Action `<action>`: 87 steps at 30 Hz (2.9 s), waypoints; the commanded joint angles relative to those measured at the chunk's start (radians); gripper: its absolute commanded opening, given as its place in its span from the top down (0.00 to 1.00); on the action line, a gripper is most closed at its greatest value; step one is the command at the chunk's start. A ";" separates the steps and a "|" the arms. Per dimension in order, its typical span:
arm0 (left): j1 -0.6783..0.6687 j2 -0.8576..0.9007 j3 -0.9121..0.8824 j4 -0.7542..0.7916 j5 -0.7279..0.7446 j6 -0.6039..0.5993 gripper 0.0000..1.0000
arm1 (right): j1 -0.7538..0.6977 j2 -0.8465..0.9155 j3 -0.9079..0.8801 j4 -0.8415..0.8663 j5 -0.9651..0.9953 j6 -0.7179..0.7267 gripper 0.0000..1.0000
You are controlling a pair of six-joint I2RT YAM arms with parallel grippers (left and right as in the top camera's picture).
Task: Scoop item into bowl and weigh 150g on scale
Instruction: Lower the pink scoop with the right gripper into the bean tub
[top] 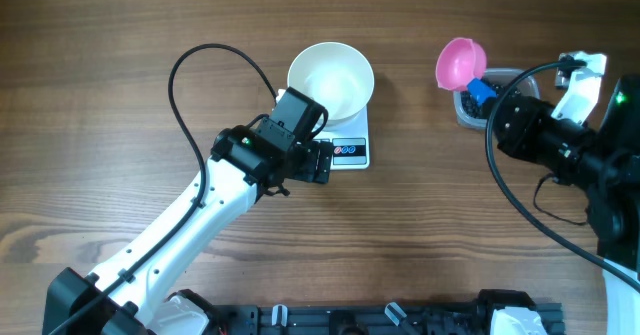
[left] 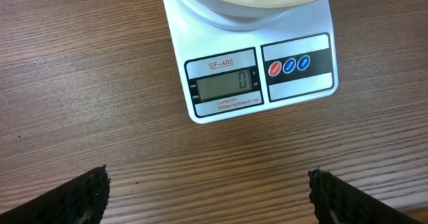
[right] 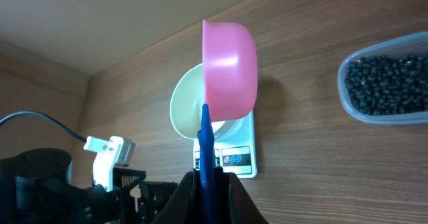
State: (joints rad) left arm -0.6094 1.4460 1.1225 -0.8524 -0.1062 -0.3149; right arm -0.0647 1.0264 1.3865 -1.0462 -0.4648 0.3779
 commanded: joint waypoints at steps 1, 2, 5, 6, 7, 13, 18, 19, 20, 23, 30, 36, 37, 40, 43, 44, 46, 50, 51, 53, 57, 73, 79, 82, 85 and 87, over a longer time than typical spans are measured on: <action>-0.003 0.003 -0.006 -0.019 0.005 0.020 0.00 | 0.000 0.005 0.028 -0.027 0.111 -0.042 0.96; -0.003 0.003 -0.006 -0.027 0.005 0.020 0.00 | 0.000 0.014 0.043 -0.053 0.141 -0.053 0.96; -0.003 0.003 -0.006 -0.026 0.005 0.030 0.00 | 0.000 0.042 0.093 -0.116 0.177 -0.090 0.96; -0.003 0.003 -0.006 -0.025 0.012 0.048 0.00 | 0.000 0.046 0.102 -0.124 0.182 -0.091 0.96; -0.003 0.003 -0.006 -0.024 0.040 0.085 0.00 | 0.000 0.047 0.106 -0.125 0.182 -0.091 0.95; 0.058 -0.006 -0.006 -0.040 0.130 0.148 0.00 | 0.000 0.047 0.106 -0.144 0.189 -0.116 0.96; 0.060 -0.137 -0.050 -0.056 0.129 0.155 0.00 | 0.000 0.047 0.106 -0.156 0.233 -0.116 0.96; 0.060 -0.171 -0.069 -0.053 0.128 0.155 0.00 | 0.000 0.047 0.106 -0.155 0.233 -0.116 0.96; 0.064 -0.212 -0.094 -0.041 0.129 0.155 0.00 | 0.000 0.047 0.106 -0.150 0.233 -0.116 0.96; 0.064 -0.247 -0.116 0.013 0.131 0.154 0.00 | 0.000 0.048 0.106 -0.145 0.233 -0.116 0.96; 0.064 -0.187 -0.117 0.066 0.143 0.183 0.00 | 0.000 0.048 0.106 -0.152 0.232 -0.116 0.96; 0.064 -0.186 -0.117 0.076 0.132 0.175 0.00 | 0.000 0.048 0.106 -0.145 0.233 -0.116 0.96; 0.064 -0.186 -0.117 0.079 0.131 0.173 0.00 | 0.000 0.048 0.106 -0.143 0.233 -0.116 0.95; 0.064 -0.186 -0.117 0.079 0.132 0.172 0.00 | 0.000 0.048 0.106 -0.143 0.233 -0.116 0.96; 0.064 -0.186 -0.117 0.078 0.132 0.173 0.00 | 0.000 0.048 0.106 -0.144 0.263 -0.115 0.96; 0.064 -0.186 -0.117 0.078 0.132 0.173 0.00 | 0.000 0.048 0.106 -0.141 0.303 -0.105 0.96; 0.064 -0.186 -0.117 0.078 0.132 0.173 0.00 | 0.000 0.048 0.106 -0.135 0.426 -0.057 0.96; 0.064 -0.186 -0.117 0.078 0.132 0.173 0.00 | 0.000 0.093 0.102 -0.133 0.642 -0.090 0.96; 0.064 -0.186 -0.117 0.078 0.132 0.173 0.00 | 0.000 0.111 0.096 -0.129 0.649 -0.129 0.96; 0.064 -0.186 -0.117 0.078 0.132 0.173 0.00 | 0.000 0.163 0.094 -0.122 0.649 -0.142 0.96; 0.064 -0.187 -0.117 0.078 0.132 0.173 0.00 | 0.000 0.240 0.094 -0.088 0.626 -0.214 0.96; 0.064 -0.187 -0.117 0.078 0.132 0.173 0.00 | -0.247 0.478 0.093 -0.050 0.227 -0.665 0.96; 0.064 -0.186 -0.117 0.078 0.132 0.173 0.00 | -0.247 0.508 0.092 -0.043 0.277 -0.661 0.96; 0.064 -0.186 -0.117 0.078 0.132 0.173 0.00 | -0.247 0.541 0.092 -0.032 0.311 -0.612 0.96; 0.064 -0.187 -0.117 0.078 0.132 0.173 0.00 | -0.247 0.552 0.092 -0.026 0.312 -0.609 0.96; 0.064 -0.186 -0.117 0.078 0.132 0.173 0.00 | -0.247 0.557 0.092 -0.005 0.363 -0.576 0.96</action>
State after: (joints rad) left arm -0.5529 1.2572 1.0199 -0.7769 0.0177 -0.1543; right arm -0.3103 1.5692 1.4670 -1.0679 -0.1596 -0.2375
